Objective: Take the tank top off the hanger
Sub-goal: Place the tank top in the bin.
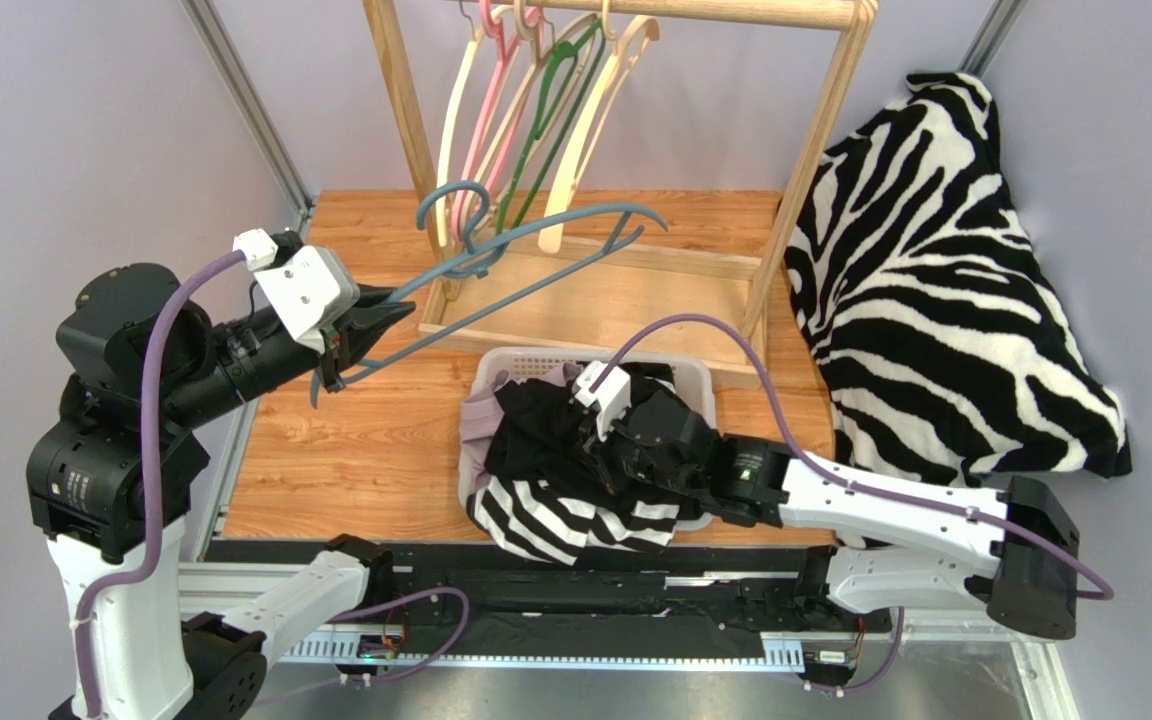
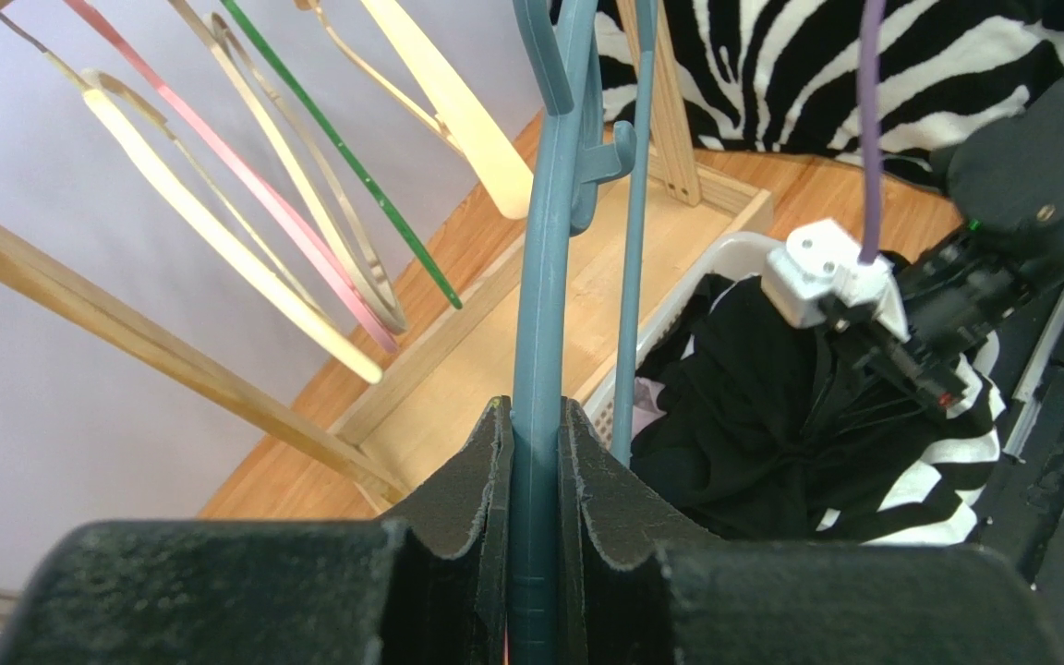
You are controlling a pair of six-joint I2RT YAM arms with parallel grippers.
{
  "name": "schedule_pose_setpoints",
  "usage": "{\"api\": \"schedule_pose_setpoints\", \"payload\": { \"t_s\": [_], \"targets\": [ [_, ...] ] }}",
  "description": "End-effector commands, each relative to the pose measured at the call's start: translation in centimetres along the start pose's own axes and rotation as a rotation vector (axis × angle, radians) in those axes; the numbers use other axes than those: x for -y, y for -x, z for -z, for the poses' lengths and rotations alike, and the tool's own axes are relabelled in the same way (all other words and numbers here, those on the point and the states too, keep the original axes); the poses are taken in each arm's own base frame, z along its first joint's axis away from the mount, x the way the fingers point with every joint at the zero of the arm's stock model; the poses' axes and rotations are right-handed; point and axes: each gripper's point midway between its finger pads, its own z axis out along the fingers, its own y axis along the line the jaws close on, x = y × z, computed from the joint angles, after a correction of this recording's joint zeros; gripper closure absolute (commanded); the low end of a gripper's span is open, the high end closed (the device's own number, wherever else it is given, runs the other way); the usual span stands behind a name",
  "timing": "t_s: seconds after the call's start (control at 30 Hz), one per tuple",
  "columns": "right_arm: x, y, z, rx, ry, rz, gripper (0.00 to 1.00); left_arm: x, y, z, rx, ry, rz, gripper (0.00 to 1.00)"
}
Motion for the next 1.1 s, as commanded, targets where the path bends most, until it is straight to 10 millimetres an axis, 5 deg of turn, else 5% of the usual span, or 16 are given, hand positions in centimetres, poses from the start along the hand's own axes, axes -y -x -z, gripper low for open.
{"api": "schedule_pose_setpoints", "payload": {
  "t_s": [0.0, 0.3, 0.47, 0.5, 0.6, 0.7, 0.8, 1.07],
  "targets": [
    [1.5, -1.2, -1.7, 0.046, -0.080, -0.093, 1.00, 0.0, 1.0, 0.0, 0.039, -0.007, 0.003, 1.00],
    [3.6, -11.7, -4.1, -0.226, -0.184, -0.219, 1.00, 0.6, 0.8, 0.3, 0.033, -0.022, 0.001, 1.00],
    [4.3, -15.1, -4.1, -0.373, -0.256, -0.225, 0.96, 1.2, 0.9, 0.5, 0.033, -0.054, 0.004, 1.00],
    [4.2, -14.3, -4.0, -0.364, -0.254, -0.216, 0.81, 1.3, 0.9, 0.5, 0.034, -0.057, 0.003, 1.00],
    [4.0, -9.3, -2.9, -0.263, -0.247, -0.172, 0.58, 1.0, 0.3, 0.1, 0.015, -0.055, 0.009, 1.00],
    [3.9, -2.6, -0.1, -0.076, -0.230, -0.157, 0.43, 1.0, -0.2, -0.1, 0.005, -0.054, 0.012, 1.00],
    [2.9, 1.4, 2.5, 0.026, -0.188, -0.099, 0.28, 1.2, -0.6, -0.2, -0.004, -0.060, 0.017, 1.00],
    [-1.0, 9.8, 9.3, 0.139, -0.104, 0.156, 0.15, 1.1, -2.4, -0.8, -0.046, -0.057, 0.027, 1.00]
  ]
}}
